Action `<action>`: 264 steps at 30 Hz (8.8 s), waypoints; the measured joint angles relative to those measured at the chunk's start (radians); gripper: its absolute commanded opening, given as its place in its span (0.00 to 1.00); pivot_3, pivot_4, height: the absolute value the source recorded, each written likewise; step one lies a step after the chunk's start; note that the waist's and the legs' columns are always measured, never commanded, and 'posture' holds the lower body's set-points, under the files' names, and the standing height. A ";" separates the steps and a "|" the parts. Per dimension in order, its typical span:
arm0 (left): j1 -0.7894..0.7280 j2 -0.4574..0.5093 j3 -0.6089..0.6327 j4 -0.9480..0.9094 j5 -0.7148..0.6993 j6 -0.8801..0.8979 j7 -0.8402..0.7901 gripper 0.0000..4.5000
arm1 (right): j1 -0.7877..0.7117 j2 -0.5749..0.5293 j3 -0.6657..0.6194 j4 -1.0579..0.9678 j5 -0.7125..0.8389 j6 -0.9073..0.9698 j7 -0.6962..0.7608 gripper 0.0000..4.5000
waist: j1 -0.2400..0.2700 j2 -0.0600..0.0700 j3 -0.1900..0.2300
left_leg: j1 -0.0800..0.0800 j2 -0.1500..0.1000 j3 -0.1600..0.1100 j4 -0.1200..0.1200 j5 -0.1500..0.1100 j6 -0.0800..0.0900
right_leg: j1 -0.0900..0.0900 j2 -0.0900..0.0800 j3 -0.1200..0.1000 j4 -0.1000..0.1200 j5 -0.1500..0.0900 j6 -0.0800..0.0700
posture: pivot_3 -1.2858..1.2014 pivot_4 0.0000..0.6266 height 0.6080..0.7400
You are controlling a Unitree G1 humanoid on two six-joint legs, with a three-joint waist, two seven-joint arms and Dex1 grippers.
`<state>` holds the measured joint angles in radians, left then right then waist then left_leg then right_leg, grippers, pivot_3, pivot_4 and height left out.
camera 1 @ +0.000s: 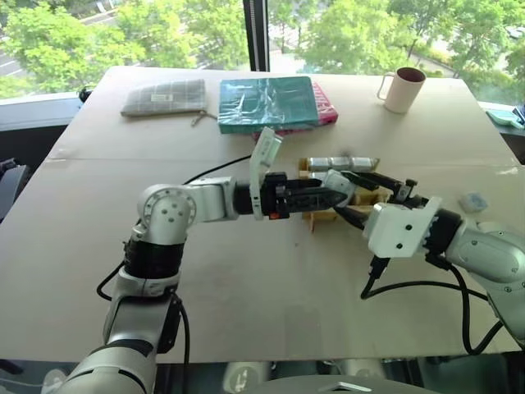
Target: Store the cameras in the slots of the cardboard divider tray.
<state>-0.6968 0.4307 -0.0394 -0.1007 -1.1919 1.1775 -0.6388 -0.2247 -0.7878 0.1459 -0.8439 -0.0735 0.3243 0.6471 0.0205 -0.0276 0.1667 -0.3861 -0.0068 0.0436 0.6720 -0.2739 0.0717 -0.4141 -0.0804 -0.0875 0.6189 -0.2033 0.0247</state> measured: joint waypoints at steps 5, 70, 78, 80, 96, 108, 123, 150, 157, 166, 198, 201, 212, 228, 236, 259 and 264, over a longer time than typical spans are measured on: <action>-0.013 -0.002 0.001 0.007 0.015 0.003 -0.026 0.33 | 0.000 0.014 0.003 0.000 -0.015 0.001 0.002 0.42 | -0.002 0.000 0.000 | 0.000 0.000 0.000 0.000 0.000 0.000 | 0.000 0.000 0.000 0.000 0.000 0.000 | 0.52 0.24 1.00; -0.157 -0.023 -0.038 0.142 0.920 -0.473 -0.697 0.70 | 0.671 0.069 -0.723 -0.051 0.679 0.362 -0.154 1.00 | 0.006 0.010 -0.002 | -0.010 -0.006 0.001 0.017 -0.011 0.018 | -0.003 -0.009 0.002 0.003 0.004 0.005 | 0.52 0.24 1.00; 0.263 0.042 0.158 -0.189 0.689 -0.450 -0.596 0.97 | 0.556 0.250 -0.529 0.038 0.527 0.516 -0.461 1.00 | 0.018 0.012 -0.003 | -0.007 -0.006 0.000 0.017 -0.009 0.012 | -0.001 -0.009 0.001 0.004 0.000 0.004 | 0.52 0.24 1.00; 0.300 0.052 0.157 -0.216 0.670 -0.467 -0.597 0.97 | 0.536 0.267 -0.512 0.053 0.510 0.536 -0.487 1.00 | 0.023 0.012 -0.003 | -0.008 -0.006 0.000 0.017 -0.009 0.008 | 0.000 -0.009 0.001 0.004 0.000 0.004 | 0.52 0.24 1.00; 0.355 0.176 0.108 -0.280 0.559 -0.554 -0.601 1.00 | 0.413 0.353 -0.427 0.278 0.401 0.519 -0.520 0.43 | 0.016 0.014 -0.005 | -0.006 -0.007 0.001 0.015 -0.007 0.012 | -0.001 -0.005 0.004 0.005 0.000 0.004 | 0.52 0.24 1.00; -0.014 -0.025 0.128 -0.116 0.110 0.208 -0.083 1.00 | 0.300 0.020 -0.142 -0.011 0.176 0.119 -0.202 0.43 | -0.007 0.011 -0.004 | -0.004 -0.005 0.000 0.016 -0.006 0.012 | 0.001 0.003 0.007 0.005 0.002 0.009 | 0.52 0.24 1.00; -0.103 -0.109 0.157 0.026 0.084 0.283 0.074 0.17 | 0.044 0.075 0.032 -0.025 0.139 0.168 -0.113 0.54 | -0.003 0.010 -0.003 | -0.007 -0.007 -0.003 0.016 -0.005 0.009 | 0.000 -0.001 0.005 0.004 0.002 0.008 | 0.52 0.24 1.00; -0.583 -0.249 -0.418 1.047 1.015 -0.930 -0.636 0.17 | 0.327 -0.029 -0.676 0.220 0.712 0.215 0.278 1.00 | 0.021 0.010 -0.003 | -0.014 -0.008 0.003 0.017 -0.013 0.024 | -0.005 0.001 0.007 0.002 0.004 0.005 | 0.52 0.24 1.00; -0.635 -0.327 -0.392 1.179 1.132 -1.104 -0.651 0.17 | 0.375 -0.014 -0.675 0.189 0.711 0.210 0.239 1.00 | 0.024 0.010 -0.003 | -0.015 -0.013 0.003 0.019 -0.016 0.028 | -0.004 -0.007 0.007 0.001 0.003 0.011 | 0.52 0.24 1.00; -0.636 -0.378 -0.337 1.249 1.193 -1.112 -0.653 0.17 | 0.434 -0.001 -0.678 0.147 0.711 0.198 0.199 1.00 | 0.020 0.009 -0.002 | -0.016 -0.013 0.002 0.027 -0.020 0.034 | -0.003 -0.009 0.006 0.002 0.004 0.013 | 0.52 0.24 1.00; -0.055 -0.172 0.032 0.098 0.815 -0.431 -0.564 0.98 | 0.248 0.067 -0.586 0.385 0.434 0.502 -0.352 1.00 | 0.001 0.021 -0.005 | -0.012 -0.012 0.001 0.028 -0.015 0.024 | 0.000 -0.010 0.009 0.006 0.004 0.013 | 0.52 0.24 1.00; 0.007 -0.177 0.045 -0.039 0.784 -0.429 -0.488 0.98 | 0.113 0.066 -0.554 0.524 0.382 0.531 -0.417 1.00 | 0.005 0.022 -0.006 | -0.010 -0.013 0.002 0.029 -0.014 0.024 | 0.002 -0.011 0.011 0.006 0.004 0.012 | 0.52 0.24 1.00; 0.167 -0.167 -0.002 -0.222 0.736 -0.462 -0.287 0.98 | -0.288 0.068 -0.456 1.195 0.299 0.490 -0.408 1.00 | -0.007 0.022 -0.006 | -0.010 -0.014 0.004 0.028 -0.014 0.024 | 0.002 -0.005 0.014 0.005 0.006 0.014 | 0.52 0.24 1.00; 0.203 -0.139 -0.019 -0.273 0.685 -0.463 -0.153 1.00 | -0.235 0.019 -0.389 1.231 0.257 0.420 -0.262 0.45 | -0.001 0.023 -0.006 | -0.010 -0.013 0.003 0.027 -0.014 0.024 | 0.002 -0.007 0.014 0.005 0.006 0.015 | 0.52 0.24 1.00; 0.067 -0.212 0.063 -0.203 0.490 -0.174 -0.001 1.00 | 0.085 -0.064 -0.440 0.553 0.335 0.419 -0.104 0.45 | -0.006 0.024 -0.005 | -0.010 -0.013 0.003 0.027 -0.014 0.023 | 0.002 -0.006 0.015 0.005 0.003 0.019 | 0.52 0.24 1.00; -0.124 -0.247 0.096 0.035 0.257 0.207 0.093 1.00 | -0.128 -0.086 -0.032 0.032 0.224 0.275 0.020 0.45 | -0.002 0.018 -0.004 | -0.010 -0.013 0.001 0.028 -0.013 0.021 | 0.002 -0.006 0.013 0.004 0.005 0.017 | 0.52 0.24 1.00; -0.124 -0.256 0.078 0.035 0.265 0.195 0.094 0.72 | -0.156 -0.068 -0.018 0.034 0.219 0.309 0.021 0.45 | -0.002 0.018 -0.004 | -0.010 -0.013 0.001 0.027 -0.013 0.020 | 0.002 -0.007 0.013 0.004 0.005 0.016 | 0.52 0.24 1.00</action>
<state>-0.8204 0.1746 0.0384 -0.0657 -0.9270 1.3721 -0.5443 -0.3805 -0.8561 0.1283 -0.8095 0.1456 0.6331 0.6682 0.0187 -0.0092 0.1632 -0.3963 -0.0198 0.0442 0.6995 -0.2865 0.0921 -0.4126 -0.0870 -0.0748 0.6232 -0.1984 0.0409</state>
